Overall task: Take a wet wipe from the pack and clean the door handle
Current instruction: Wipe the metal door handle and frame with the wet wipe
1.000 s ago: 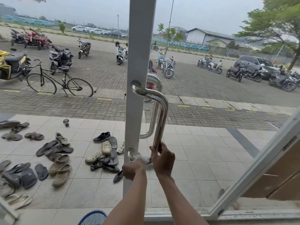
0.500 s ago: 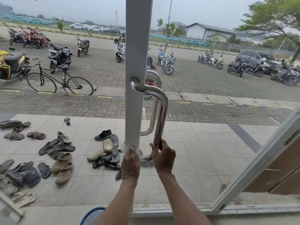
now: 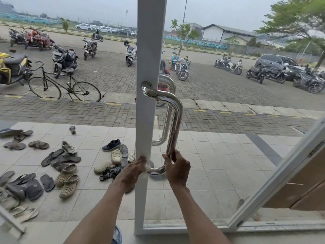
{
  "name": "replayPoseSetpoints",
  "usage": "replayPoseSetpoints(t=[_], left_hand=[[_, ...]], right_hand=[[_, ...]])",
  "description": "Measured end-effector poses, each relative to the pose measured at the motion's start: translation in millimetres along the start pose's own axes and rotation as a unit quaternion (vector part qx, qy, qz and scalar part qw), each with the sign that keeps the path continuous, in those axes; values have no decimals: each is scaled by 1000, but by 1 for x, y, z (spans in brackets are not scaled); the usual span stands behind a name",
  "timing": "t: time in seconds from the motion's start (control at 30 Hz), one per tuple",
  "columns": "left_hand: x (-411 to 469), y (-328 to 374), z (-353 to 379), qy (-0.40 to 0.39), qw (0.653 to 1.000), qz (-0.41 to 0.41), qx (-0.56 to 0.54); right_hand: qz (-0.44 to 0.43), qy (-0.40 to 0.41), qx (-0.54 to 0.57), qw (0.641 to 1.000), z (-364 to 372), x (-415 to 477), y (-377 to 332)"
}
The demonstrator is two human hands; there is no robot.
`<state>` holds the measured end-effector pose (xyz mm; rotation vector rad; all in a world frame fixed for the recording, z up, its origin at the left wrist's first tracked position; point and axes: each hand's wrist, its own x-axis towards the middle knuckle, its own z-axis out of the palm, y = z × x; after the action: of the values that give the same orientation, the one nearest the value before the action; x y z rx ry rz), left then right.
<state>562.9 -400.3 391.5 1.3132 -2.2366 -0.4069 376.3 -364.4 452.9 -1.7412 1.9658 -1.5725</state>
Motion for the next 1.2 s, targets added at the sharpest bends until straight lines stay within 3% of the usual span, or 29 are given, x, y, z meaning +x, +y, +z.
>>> replayPoseSetpoints(t=[0.47,0.6,0.7,0.87,1.07,1.2], left_hand=[[-1,20,9,-9,991,41,130],[14,1,-7,-39,966,32,255],[21,-7,-8,-40,983,-50,174],[18,8,-11,-79,965,50,245],[-2,20,1,-15,979,117,166],[-2,13,0,-20,982,86,169]], right_hand=[[-6,4,-3,1000,2,-2,2],[-10,0,3,1000,1,0,2],[-6,-6,0,1000,1,1,3],[0,-16,-2,1000,1,1,4],[2,9,-6,1000,2,-1,1],[10,1,-5,1000,2,-2,-1]])
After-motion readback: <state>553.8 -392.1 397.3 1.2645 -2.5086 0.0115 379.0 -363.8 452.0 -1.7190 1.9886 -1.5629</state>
